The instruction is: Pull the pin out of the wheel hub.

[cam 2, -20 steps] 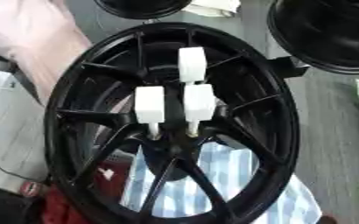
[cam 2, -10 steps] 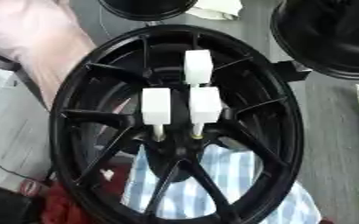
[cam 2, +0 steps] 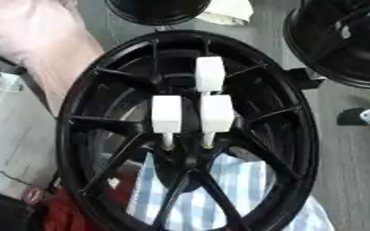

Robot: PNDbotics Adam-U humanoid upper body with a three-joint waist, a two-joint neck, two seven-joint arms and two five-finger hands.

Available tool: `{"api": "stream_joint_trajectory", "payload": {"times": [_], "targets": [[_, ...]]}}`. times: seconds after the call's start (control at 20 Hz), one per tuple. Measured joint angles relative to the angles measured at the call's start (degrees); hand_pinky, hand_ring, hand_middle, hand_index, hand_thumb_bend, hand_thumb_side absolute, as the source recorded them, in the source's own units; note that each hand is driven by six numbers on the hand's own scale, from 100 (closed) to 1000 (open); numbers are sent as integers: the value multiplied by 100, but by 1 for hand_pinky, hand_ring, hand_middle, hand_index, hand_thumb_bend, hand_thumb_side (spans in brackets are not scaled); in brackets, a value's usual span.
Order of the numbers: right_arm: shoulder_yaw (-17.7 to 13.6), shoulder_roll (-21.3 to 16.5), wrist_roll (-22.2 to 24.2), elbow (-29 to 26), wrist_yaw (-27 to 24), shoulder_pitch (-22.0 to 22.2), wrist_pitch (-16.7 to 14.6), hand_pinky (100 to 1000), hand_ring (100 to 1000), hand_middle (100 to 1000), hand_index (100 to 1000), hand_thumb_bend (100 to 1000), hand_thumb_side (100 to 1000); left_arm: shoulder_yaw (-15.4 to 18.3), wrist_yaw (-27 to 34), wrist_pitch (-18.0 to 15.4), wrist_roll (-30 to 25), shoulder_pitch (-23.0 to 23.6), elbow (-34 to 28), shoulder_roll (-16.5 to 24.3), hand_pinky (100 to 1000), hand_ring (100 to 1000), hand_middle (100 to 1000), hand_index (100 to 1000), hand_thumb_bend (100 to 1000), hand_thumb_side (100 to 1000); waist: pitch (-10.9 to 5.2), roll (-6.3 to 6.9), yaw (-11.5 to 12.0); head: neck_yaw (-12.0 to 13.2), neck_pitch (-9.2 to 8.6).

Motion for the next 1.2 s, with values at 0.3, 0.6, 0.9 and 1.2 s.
{"api": "stream_joint_trajectory", "payload": {"times": [0.3,0.6,0.9,1.2], "targets": [[546,374,252,-26,-29,-664,428,835,844,770,788,584,234,-1,0,6,-8,11,2,2,725,634,595,764,100,811,-76,-5,-22,9,5],[945,796,599,140,-190,-1157,758,839,842,771,789,586,234,-1,-1,10,-11,57,21,2,725,634,595,764,100,812,-103,-23,-87,35,27],[1253,1292,684,409,-291,-1639,1165,842,841,774,796,594,233,-1,-1,18,-19,75,36,3,726,634,596,763,100,814,-131,-16,-169,59,86],[1584,1825,711,815,-316,-2014,1797,834,829,762,803,612,236,1,-1,21,-16,116,41,3,726,635,597,763,100,814,-153,9,-252,114,163]]}}
